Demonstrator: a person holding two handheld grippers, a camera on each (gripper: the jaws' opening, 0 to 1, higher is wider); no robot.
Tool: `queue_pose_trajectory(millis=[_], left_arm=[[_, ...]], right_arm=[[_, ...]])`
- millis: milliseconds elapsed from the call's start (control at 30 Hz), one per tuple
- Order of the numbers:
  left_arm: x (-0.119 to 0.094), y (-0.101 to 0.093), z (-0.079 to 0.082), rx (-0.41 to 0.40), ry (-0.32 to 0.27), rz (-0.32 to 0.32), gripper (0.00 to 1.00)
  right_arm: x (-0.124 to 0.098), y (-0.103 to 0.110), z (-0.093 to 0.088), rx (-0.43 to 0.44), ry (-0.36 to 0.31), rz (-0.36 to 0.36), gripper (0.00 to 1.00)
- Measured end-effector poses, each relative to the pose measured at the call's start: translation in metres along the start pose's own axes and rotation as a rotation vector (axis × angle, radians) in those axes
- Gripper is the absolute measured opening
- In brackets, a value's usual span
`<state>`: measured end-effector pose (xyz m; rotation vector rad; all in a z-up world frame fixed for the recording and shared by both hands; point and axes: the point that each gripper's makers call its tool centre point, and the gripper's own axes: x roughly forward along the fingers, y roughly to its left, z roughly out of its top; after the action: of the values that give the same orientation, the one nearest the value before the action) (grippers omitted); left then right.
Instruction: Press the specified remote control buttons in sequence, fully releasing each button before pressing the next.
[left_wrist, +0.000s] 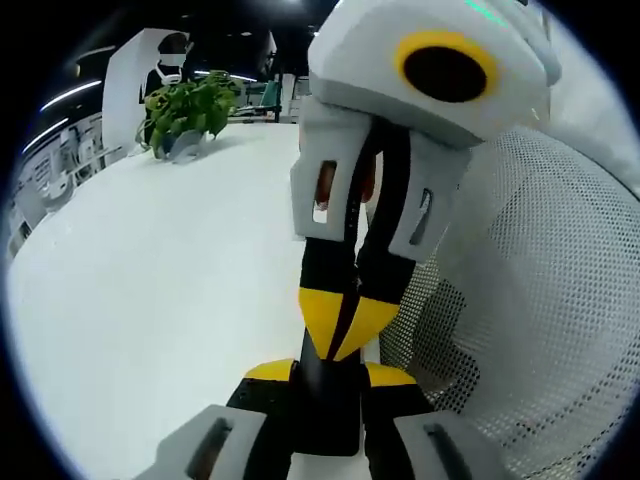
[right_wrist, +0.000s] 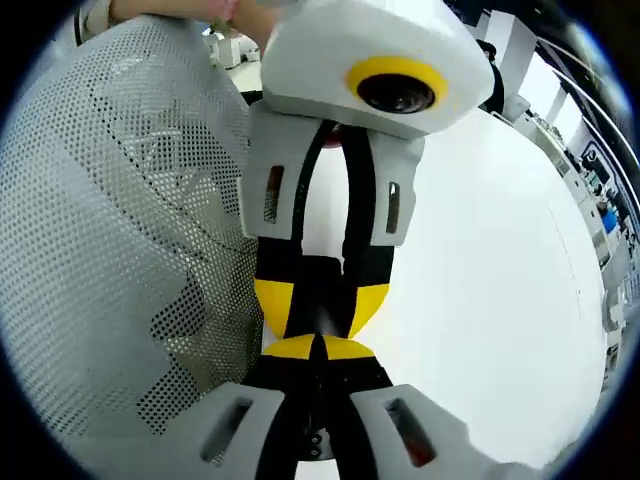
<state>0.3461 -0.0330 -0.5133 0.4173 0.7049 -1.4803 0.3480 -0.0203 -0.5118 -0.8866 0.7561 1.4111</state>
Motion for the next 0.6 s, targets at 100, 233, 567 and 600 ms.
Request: queue_pose_trajectory(millis=[100, 233, 567, 600], left_arm=[[0.000, 0.000, 0.000, -0.001, 0.001, 0.001, 0.24], [0.000, 0.000, 0.001, -0.002, 0.001, 0.001, 0.24], [0.000, 0.000, 0.000, 0.000, 0.001, 0.002, 0.24], [0.000, 0.000, 0.000, 0.002, 0.001, 0.002, 0.24]], right_arm=[[-0.002, 0.001, -0.001, -0.007, -0.009, 0.005, 0.00], [-0.003, 0.000, -0.004, 0.020, -0.031, 0.010, 0.01], [-0.010, 0.001, -0.022, 0.126, -0.071, 0.047, 0.19], [-0.010, 0.001, -0.021, 0.133, -0.076, 0.042, 0.19]])
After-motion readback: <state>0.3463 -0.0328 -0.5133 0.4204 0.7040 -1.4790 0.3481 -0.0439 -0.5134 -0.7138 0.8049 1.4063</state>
